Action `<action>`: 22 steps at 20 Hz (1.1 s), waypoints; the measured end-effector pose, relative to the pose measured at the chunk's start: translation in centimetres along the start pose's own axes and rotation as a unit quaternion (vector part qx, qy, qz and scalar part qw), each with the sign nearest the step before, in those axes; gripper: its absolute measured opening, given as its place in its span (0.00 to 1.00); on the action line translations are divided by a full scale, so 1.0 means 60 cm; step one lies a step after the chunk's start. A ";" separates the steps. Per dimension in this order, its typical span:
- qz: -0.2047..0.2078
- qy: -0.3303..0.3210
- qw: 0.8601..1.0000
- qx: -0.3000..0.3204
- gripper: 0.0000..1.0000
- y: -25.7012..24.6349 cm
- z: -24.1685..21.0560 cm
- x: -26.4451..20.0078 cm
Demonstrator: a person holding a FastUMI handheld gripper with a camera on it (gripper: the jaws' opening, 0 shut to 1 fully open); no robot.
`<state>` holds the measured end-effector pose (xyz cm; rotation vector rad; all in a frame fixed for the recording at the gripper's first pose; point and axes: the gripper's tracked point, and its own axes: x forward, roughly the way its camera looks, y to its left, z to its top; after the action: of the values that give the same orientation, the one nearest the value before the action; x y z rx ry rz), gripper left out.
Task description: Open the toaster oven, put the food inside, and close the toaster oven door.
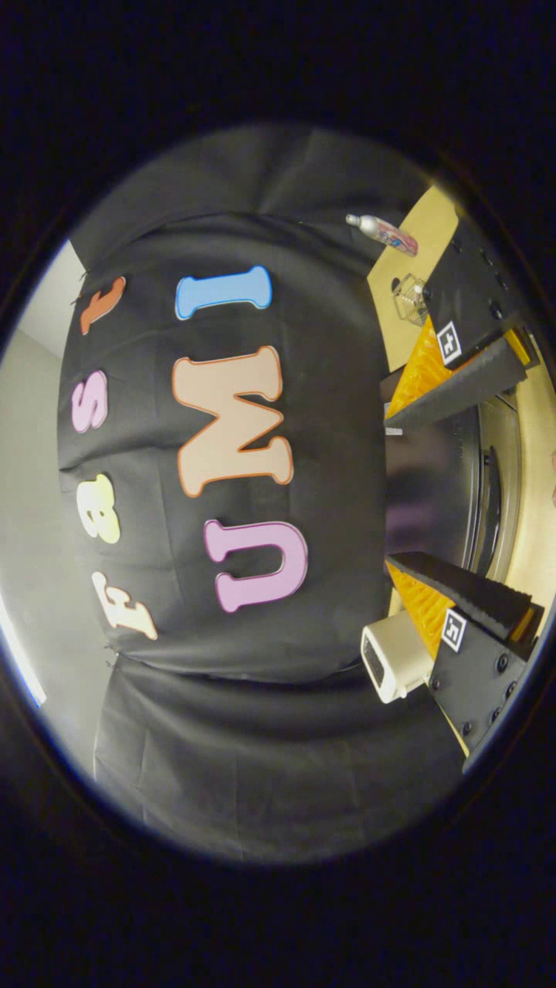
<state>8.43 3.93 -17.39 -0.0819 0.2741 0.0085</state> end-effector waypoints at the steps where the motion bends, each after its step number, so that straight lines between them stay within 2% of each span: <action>1: -0.004 0.019 1.000 -0.001 0.98 -0.001 -0.020 0.009; 6: -0.007 0.116 0.993 -0.005 0.99 0.005 -0.108 0.032; 9: -0.013 0.162 0.987 0.004 0.98 0.006 -0.157 0.021; 12: -0.021 0.172 0.984 -0.028 0.99 0.011 -0.164 0.010; 14: -0.034 0.173 0.984 -0.011 0.99 0.007 -0.169 0.011; 19: -0.035 0.196 0.980 -0.008 0.99 0.007 -0.176 -0.007; 22: -0.028 0.219 0.975 -0.012 0.99 0.013 -0.188 -0.052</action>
<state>2.34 3.80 -27.44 -0.1163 0.7125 -0.0633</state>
